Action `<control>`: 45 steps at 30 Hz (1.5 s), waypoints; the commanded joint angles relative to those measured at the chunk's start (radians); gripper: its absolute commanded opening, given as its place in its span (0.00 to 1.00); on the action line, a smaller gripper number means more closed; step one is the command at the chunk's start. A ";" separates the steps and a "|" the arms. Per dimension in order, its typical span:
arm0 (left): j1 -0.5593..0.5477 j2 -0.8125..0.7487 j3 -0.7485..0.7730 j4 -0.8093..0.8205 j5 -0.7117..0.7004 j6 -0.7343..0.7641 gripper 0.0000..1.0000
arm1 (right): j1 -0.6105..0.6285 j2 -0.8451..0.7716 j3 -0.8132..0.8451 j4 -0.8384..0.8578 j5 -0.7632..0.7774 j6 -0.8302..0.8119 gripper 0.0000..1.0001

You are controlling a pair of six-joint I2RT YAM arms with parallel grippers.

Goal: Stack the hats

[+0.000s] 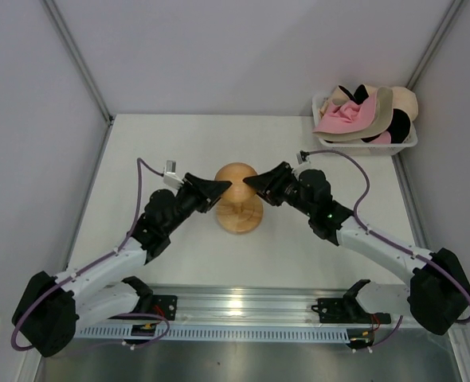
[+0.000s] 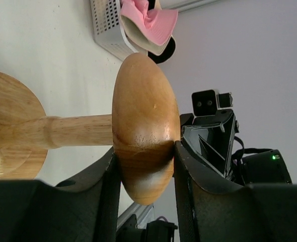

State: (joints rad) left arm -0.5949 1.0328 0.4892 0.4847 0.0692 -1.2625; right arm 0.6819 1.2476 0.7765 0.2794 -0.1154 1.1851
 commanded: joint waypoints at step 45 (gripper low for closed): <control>0.386 -0.007 0.831 -1.172 -0.080 0.910 1.00 | -0.840 0.094 0.604 -0.758 0.028 -0.624 0.95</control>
State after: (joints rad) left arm -0.2363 0.9592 1.2583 -0.6270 -0.0978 -0.4583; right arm -0.0940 1.2610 1.3018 -0.4946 -0.1085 0.6376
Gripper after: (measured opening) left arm 0.994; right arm 0.969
